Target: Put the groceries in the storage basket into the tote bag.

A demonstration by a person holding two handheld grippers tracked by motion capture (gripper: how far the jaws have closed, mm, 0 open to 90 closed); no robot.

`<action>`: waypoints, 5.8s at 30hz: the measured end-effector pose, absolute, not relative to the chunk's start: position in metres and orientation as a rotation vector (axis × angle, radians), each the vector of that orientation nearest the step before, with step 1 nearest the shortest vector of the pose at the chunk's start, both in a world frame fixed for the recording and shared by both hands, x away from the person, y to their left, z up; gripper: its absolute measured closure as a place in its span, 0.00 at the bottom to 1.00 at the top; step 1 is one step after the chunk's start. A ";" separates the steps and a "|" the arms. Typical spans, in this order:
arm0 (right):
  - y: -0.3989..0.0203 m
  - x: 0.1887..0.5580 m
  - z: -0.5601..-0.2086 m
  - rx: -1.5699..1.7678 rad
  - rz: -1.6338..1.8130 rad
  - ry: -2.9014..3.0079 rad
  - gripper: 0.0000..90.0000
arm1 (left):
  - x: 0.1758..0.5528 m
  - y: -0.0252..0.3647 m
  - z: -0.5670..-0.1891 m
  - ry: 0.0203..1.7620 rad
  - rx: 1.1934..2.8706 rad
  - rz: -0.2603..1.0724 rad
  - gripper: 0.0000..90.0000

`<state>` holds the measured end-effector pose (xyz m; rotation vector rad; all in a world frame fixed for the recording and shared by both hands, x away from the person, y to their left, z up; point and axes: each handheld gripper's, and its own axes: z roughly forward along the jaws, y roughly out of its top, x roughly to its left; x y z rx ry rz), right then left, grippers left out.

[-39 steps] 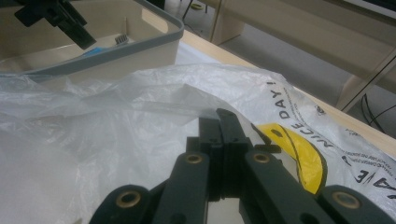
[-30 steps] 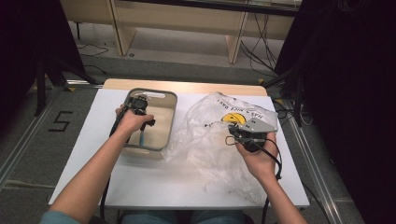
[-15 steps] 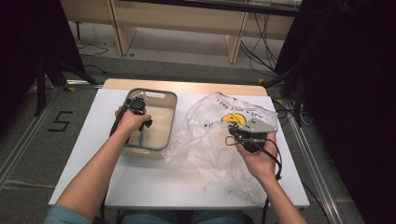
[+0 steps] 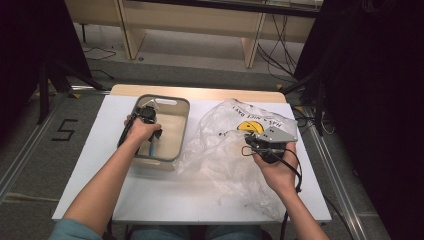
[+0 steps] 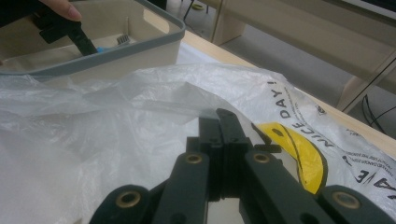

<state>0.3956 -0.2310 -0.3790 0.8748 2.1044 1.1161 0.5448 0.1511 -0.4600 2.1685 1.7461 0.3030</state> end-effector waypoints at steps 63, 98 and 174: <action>-0.231 0.395 -0.379 0.870 1.112 2.106 1.00 | 0.543 0.143 -0.458 1.724 2.187 0.316 0.88; -0.230 0.395 -0.381 0.875 1.111 2.110 1.00 | 0.534 0.150 -0.433 1.618 2.047 0.356 0.88; -0.228 0.395 -0.381 0.876 1.117 2.115 1.00 | 0.476 0.142 -0.372 1.292 1.925 0.430 0.88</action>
